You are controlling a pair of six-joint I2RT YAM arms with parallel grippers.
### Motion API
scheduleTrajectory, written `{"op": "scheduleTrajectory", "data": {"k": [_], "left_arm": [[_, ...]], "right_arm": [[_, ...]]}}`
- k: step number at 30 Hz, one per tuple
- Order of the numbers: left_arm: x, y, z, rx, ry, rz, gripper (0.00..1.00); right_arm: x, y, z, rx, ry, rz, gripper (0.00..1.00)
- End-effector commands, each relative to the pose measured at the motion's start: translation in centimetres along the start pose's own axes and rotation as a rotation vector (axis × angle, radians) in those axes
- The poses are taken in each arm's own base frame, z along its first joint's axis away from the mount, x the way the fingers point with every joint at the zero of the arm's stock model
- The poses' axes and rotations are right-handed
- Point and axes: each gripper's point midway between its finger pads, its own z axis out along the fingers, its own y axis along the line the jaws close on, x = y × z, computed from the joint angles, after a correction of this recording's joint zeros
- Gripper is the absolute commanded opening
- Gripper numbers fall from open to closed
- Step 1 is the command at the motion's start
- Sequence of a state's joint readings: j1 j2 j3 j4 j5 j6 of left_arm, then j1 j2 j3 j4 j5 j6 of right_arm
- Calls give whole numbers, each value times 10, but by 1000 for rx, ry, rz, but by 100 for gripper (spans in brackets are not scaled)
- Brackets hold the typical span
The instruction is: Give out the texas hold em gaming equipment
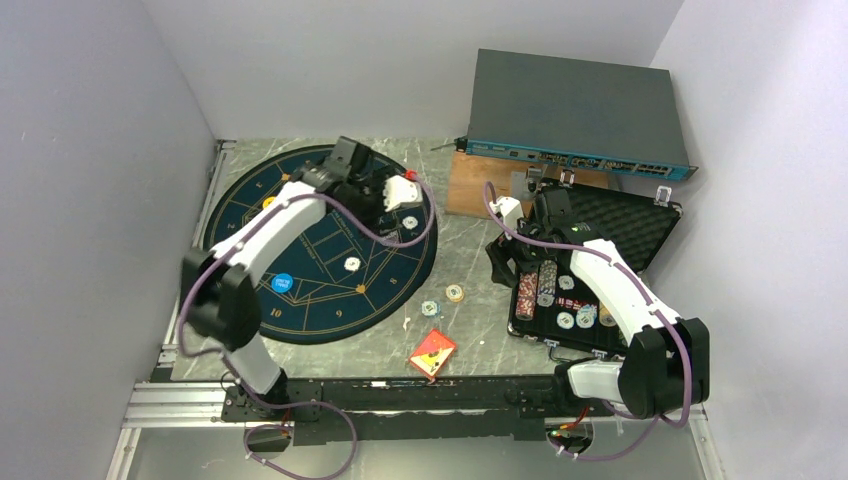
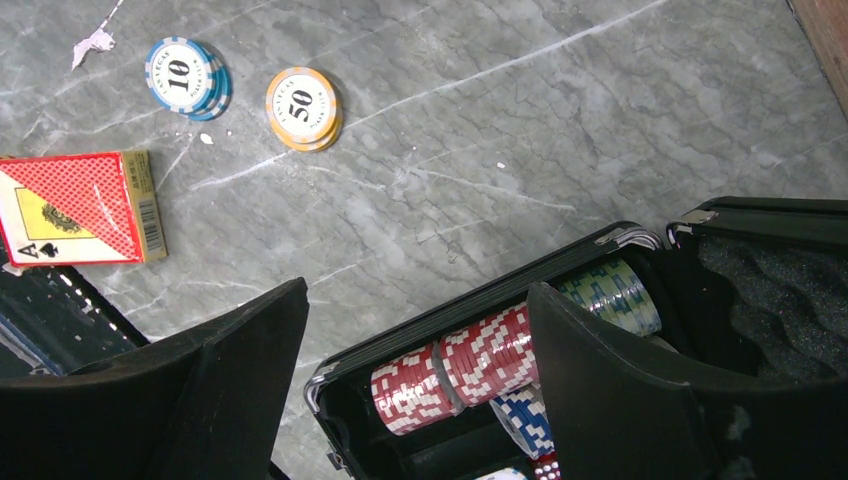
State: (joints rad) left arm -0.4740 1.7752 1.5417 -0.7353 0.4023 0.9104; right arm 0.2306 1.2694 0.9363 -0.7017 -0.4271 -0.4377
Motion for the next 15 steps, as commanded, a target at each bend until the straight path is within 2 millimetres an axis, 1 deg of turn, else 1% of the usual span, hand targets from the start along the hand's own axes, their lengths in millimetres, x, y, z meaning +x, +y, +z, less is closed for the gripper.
{"op": "scheduleTrajectory", "data": {"k": [1, 3, 5, 8, 10, 15], "left_arm": [[22, -34, -31, -3, 28, -130, 90], [43, -40, -32, -17, 65, -175, 91], [58, -43, -30, -33, 90, -215, 90], [74, -45, -24, -57, 128, -243, 90], [83, -48, -16, -48, 153, -253, 90], [105, -47, 2, -53, 220, -281, 85]], "right_arm": [[-10, 1, -6, 0, -50, -37, 86], [-10, 2, -5, -4, -47, -38, 88], [-9, 3, -5, -7, -46, -39, 90], [-8, 3, -5, -6, -45, -37, 93], [-6, 2, -6, 4, -44, -36, 94], [-4, 1, -4, 7, -35, -33, 96]]}}
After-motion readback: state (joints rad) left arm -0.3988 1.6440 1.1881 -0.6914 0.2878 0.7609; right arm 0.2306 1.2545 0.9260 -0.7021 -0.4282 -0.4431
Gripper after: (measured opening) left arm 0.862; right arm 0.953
